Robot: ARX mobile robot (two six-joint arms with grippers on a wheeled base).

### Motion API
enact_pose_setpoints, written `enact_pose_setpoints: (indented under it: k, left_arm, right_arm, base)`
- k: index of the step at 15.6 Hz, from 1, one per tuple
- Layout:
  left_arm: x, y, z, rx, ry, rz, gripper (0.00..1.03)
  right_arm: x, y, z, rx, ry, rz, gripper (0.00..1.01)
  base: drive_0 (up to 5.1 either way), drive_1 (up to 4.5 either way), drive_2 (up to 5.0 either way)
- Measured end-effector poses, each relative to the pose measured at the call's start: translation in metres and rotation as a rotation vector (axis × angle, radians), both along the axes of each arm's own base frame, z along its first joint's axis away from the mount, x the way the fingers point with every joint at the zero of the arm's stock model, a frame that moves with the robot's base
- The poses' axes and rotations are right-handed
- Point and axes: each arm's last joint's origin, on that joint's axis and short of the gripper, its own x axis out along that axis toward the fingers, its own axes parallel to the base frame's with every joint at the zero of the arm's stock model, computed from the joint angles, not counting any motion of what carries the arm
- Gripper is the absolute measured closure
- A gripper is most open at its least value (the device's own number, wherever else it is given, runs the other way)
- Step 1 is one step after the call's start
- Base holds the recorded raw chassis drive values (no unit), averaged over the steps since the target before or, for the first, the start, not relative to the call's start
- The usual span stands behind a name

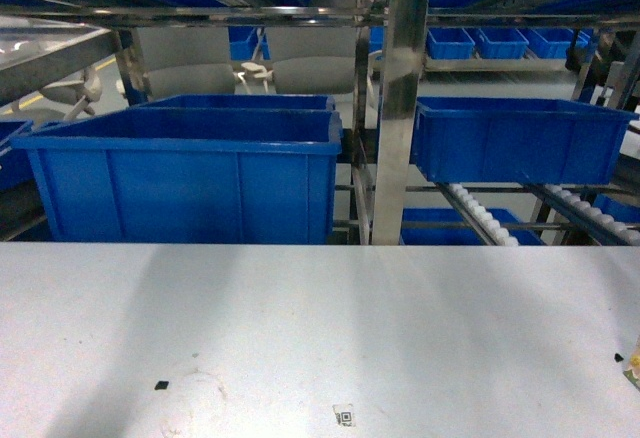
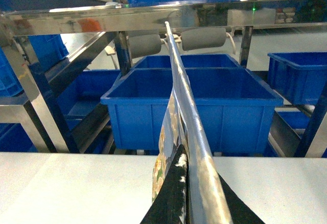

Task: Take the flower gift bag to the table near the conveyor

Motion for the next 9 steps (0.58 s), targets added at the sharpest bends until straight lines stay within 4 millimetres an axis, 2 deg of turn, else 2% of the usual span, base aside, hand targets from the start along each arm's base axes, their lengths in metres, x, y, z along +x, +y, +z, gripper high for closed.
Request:
enact_pose_setpoints:
  k: [3, 5, 6, 7, 9]
  left_arm:
    - [0.000, 0.000, 0.000, 0.000, 0.000, 0.000, 1.01]
    - [0.000, 0.000, 0.000, 0.000, 0.000, 0.000, 1.01]
    - [0.000, 0.000, 0.000, 0.000, 0.000, 0.000, 1.01]
    - [0.000, 0.000, 0.000, 0.000, 0.000, 0.000, 1.01]
    - [0.000, 0.000, 0.000, 0.000, 0.000, 0.000, 1.01]
  right_arm:
    - [-0.014, 0.008, 0.005, 0.025, 0.022, 0.035, 0.62]
    - [-0.019, 0.010, 0.017, 0.025, -0.023, 0.032, 0.38]
    - [-0.023, 0.011, 0.034, 0.016, -0.106, 0.006, 0.12]
    - [-0.026, 0.011, 0.042, 0.000, -0.142, -0.014, 0.03]
    - [-0.033, 0.013, 0.063, -0.004, -0.226, -0.057, 0.04]
  base:
    - [0.0, 0.00, 0.0]
    - [0.0, 0.00, 0.0]
    - [0.0, 0.00, 0.0]
    - [0.0, 0.00, 0.0]
    - [0.0, 0.00, 0.0]
